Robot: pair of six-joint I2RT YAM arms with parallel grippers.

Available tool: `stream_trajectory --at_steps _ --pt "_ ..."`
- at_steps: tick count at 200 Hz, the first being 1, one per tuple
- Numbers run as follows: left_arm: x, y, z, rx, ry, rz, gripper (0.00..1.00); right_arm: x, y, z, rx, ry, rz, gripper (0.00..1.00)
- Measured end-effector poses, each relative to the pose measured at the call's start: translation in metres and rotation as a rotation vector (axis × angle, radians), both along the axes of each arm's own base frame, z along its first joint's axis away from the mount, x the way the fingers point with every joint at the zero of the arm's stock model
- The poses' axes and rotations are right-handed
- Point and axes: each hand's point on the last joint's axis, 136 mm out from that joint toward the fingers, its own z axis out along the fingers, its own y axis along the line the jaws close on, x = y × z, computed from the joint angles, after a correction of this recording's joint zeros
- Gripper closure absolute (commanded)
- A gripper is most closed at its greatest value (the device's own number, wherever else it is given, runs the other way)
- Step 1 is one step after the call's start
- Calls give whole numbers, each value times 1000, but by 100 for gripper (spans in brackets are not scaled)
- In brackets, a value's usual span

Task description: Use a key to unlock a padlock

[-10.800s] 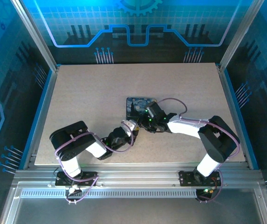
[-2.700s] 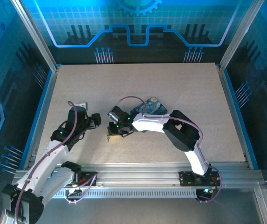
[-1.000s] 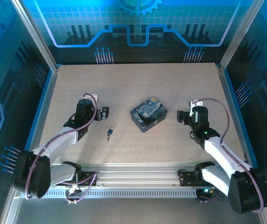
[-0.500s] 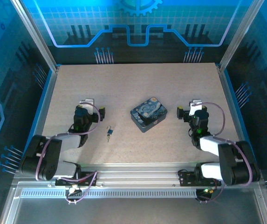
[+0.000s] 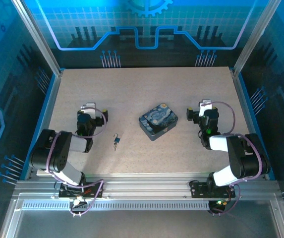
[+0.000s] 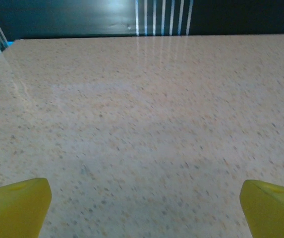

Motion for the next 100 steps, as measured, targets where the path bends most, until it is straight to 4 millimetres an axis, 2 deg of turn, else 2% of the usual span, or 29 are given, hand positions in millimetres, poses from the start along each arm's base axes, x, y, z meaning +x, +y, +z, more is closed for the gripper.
stream_trajectory --at_steps 15,58,100 --pt "2 5 2 -16 -1 16 1 -1 0 -2 -1 8 0 0" --pt "-1 3 -7 -21 39 4 1 -1 0 -3 -1 14 0 0" --pt "-1 2 -7 -24 41 -2 1 -1 0 -3 -1 15 0 0"
